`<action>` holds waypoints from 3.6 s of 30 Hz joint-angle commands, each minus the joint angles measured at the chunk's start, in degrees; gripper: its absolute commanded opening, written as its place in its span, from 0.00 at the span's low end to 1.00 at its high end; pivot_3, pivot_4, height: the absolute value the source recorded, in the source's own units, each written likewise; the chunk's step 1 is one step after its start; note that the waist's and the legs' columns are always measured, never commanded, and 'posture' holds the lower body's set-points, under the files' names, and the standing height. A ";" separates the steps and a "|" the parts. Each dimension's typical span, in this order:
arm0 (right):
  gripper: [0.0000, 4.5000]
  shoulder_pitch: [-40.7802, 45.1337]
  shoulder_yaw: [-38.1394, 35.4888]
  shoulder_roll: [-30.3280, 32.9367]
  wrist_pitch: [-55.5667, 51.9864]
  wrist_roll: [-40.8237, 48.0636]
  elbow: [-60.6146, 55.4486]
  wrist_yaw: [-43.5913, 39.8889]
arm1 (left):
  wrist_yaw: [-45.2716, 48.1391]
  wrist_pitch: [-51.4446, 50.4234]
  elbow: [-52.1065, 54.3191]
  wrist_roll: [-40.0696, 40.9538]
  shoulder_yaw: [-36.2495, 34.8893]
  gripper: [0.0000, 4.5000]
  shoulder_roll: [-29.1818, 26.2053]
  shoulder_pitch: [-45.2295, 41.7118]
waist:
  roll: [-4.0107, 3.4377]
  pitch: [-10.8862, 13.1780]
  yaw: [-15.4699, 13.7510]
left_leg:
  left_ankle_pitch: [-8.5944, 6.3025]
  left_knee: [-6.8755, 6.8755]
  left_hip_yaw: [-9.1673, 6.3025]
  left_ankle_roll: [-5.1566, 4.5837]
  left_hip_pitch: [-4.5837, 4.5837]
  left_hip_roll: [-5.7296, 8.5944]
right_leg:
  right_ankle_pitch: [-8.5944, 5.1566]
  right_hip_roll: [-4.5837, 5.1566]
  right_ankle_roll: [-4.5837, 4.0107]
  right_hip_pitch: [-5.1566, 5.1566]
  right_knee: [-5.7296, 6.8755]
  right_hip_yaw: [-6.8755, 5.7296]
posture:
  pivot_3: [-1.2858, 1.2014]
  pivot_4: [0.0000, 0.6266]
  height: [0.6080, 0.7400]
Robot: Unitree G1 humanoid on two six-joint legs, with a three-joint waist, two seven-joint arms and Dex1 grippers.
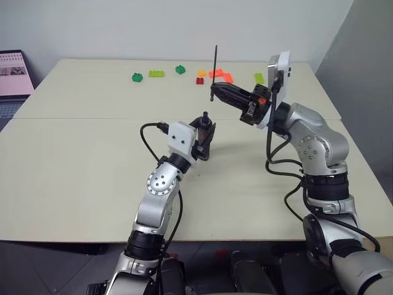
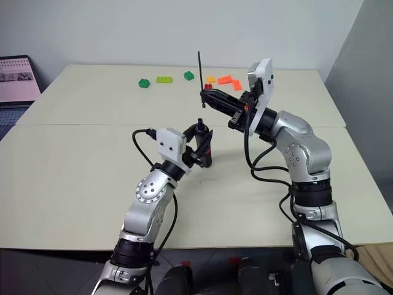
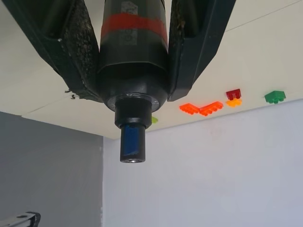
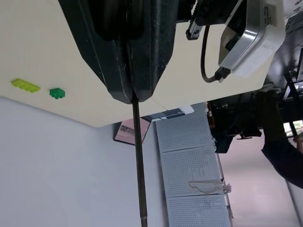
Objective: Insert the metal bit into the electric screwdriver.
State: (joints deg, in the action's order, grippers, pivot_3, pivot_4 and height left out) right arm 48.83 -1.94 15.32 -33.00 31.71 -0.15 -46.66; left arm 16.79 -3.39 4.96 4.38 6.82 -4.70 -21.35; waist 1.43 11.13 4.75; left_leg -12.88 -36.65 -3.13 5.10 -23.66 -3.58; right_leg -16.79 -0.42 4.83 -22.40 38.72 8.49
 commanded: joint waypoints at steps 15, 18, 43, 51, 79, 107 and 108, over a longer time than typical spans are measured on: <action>0.00 0.05 3.05 -0.61 7.95 -3.92 4.20 -1.49 | -0.12 0.46 -0.50 -0.17 -0.41 0.36 -0.09 -0.91 | 0.00 0.00 0.00 | 0.00 0.00 -0.02 0.00 0.00 0.00 | -0.04 0.00 0.07 0.00 -0.01 -0.01 | 0.52 0.24 1.00; 0.00 -0.02 3.10 -0.79 8.63 -4.26 4.96 -1.60 | -0.11 0.66 -0.41 -0.24 -0.30 0.36 -0.18 -0.87 | 0.00 0.00 0.00 | 0.00 0.01 -0.02 0.00 0.00 0.00 | -0.04 0.00 0.07 0.00 -0.02 -0.01 | 0.52 0.24 1.00; 0.00 -1.50 4.09 -0.12 8.64 -4.86 4.48 -2.98 | -0.15 -0.26 -0.21 -0.03 -0.50 0.36 -0.29 -0.74 | 0.00 0.00 0.01 | 0.00 0.01 -0.02 0.00 0.00 0.00 | -0.05 0.00 0.09 0.00 -0.03 -0.01 | 0.52 0.24 1.00; 0.00 -0.59 3.75 -0.47 11.11 -5.64 4.05 -2.77 | -0.04 -0.60 -0.39 -0.05 -0.47 0.36 -0.42 -0.59 | 0.00 0.00 0.01 | 0.00 0.01 -0.02 0.00 0.00 0.00 | -0.08 0.00 0.13 0.00 -0.03 -0.01 | 0.52 0.24 1.00; 0.00 -1.92 4.87 0.30 10.52 -6.78 5.58 -3.84 | 0.15 -0.65 -0.16 -0.06 -0.41 0.36 -0.62 -0.27 | 0.00 0.00 0.01 | 0.00 0.04 -0.02 0.00 0.00 0.00 | -0.08 0.00 0.13 0.00 -0.08 -0.01 | 0.52 0.24 1.00; 0.00 2.27 6.17 3.72 0.43 -5.40 6.94 -6.24 | 1.20 0.61 -0.09 -0.50 0.23 0.36 -1.43 -0.06 | -0.01 -0.01 0.02 | 0.00 0.06 -0.02 0.00 0.05 0.00 | -0.09 0.00 0.16 0.04 -0.11 -0.01 | 0.52 0.24 1.00; 0.00 2.39 6.27 3.90 0.38 -5.52 7.08 -6.42 | 1.07 0.56 -0.10 -0.43 0.09 0.36 -1.38 -0.09 | -0.01 -0.01 0.02 | 0.00 0.07 -0.02 0.00 0.05 0.00 | -0.10 0.00 0.17 0.04 -0.11 0.00 | 0.52 0.24 1.00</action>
State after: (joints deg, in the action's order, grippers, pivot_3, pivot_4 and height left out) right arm 50.75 3.33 18.21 -30.79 26.56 6.38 -52.11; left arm 18.17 -3.00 4.25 4.29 6.92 -6.07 -21.83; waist 1.42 11.12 4.77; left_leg -12.88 -36.58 -3.14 5.10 -23.60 -3.58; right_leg -16.89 -0.42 5.00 -22.37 38.60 8.48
